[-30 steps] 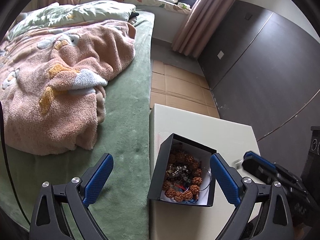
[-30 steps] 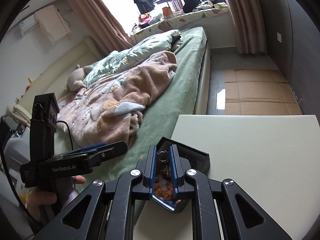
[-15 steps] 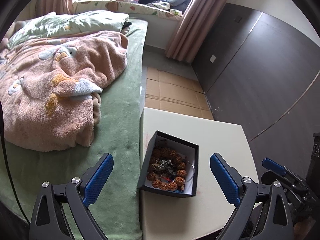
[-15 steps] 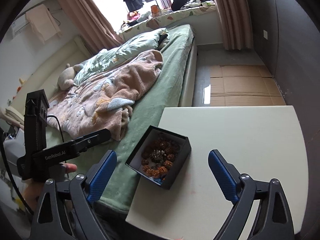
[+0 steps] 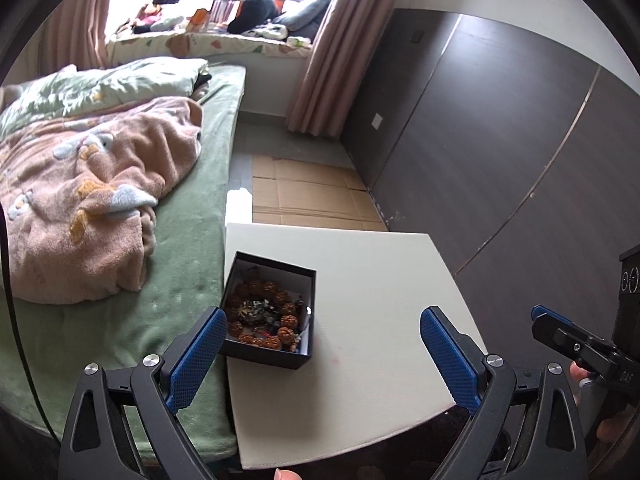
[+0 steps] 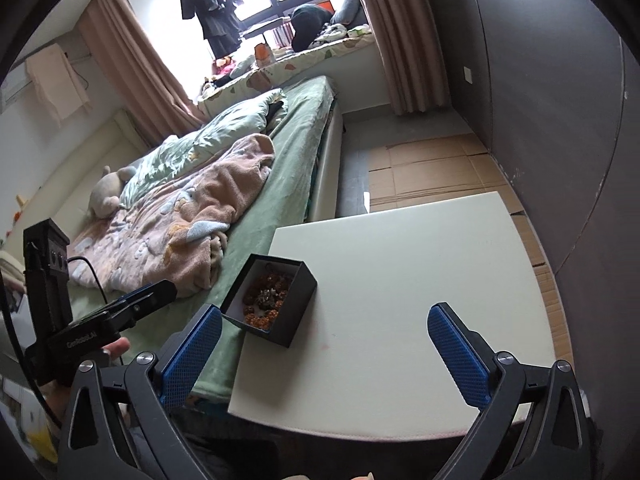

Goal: Organize jewelry

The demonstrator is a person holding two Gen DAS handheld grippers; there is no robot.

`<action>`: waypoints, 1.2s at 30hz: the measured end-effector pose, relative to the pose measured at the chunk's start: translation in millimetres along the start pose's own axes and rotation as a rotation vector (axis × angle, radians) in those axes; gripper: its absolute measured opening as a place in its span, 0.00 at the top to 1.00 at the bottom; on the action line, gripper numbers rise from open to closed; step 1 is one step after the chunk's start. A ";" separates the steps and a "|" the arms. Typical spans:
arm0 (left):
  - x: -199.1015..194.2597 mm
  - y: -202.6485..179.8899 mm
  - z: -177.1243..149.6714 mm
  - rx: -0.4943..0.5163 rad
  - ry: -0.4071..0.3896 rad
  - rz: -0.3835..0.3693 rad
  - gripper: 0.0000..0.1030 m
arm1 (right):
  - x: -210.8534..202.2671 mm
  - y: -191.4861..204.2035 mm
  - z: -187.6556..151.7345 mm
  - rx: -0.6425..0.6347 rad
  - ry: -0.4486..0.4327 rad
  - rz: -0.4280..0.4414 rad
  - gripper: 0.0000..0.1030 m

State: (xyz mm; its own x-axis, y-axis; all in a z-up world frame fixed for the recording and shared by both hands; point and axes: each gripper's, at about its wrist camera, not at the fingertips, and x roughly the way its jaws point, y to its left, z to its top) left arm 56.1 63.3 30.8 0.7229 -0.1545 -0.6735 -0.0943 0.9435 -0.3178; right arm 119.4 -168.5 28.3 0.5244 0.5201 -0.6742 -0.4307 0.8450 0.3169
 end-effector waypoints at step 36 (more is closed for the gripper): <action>-27.6 -44.1 -52.3 0.233 -0.163 0.086 0.05 | -34.3 -13.1 -70.9 -0.056 -0.018 -0.141 0.00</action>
State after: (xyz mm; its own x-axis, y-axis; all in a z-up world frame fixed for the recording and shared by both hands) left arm 4.6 10.6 28.5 0.8211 -0.0397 -0.5694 -0.0142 0.9959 -0.0899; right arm 54.9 -206.2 0.0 0.5956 0.3990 -0.6971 -0.3916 0.9020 0.1817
